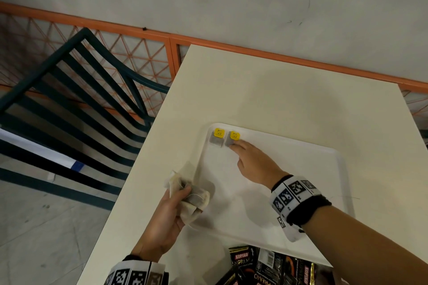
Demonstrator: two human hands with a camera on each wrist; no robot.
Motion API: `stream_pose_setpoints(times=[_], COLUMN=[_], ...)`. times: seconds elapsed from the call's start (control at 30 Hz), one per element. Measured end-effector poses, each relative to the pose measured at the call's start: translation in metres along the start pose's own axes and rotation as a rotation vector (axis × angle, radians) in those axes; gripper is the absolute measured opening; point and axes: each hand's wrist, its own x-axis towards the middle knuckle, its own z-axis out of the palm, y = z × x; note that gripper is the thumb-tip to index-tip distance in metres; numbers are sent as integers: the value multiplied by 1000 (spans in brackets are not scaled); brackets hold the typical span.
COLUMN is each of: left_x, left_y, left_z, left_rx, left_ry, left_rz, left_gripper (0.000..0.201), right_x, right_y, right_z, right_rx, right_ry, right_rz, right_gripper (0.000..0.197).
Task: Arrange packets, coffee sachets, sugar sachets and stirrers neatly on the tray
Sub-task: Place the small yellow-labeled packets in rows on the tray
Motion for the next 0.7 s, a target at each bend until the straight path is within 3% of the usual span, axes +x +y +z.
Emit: stream_pose_setpoints(times=[0.17,0.33,0.4,0.57,0.7], left_x=[2,8,9,7,7], left_y=[1,1,1,2,1], left_z=[1,3,5,10,9], left_rx=[-10,-53,-58,-21,-47], left_ry=[-3,2,-11,-65,-16], left_rz=[-18,-22,-16,21,23], left_gripper=[16,37,38,37,37], right_x=[-2,-13,-20,-35,-36], right_y=[-4,-33,-49,-71,-67], right_z=[-3,-1,1,4,6], right_rx=[37,198,399,759,811], right_ry=[34,156,88,-261,-261], right_rz=[11,-9,14,132,147], right_gripper=[50,31,25,31,30])
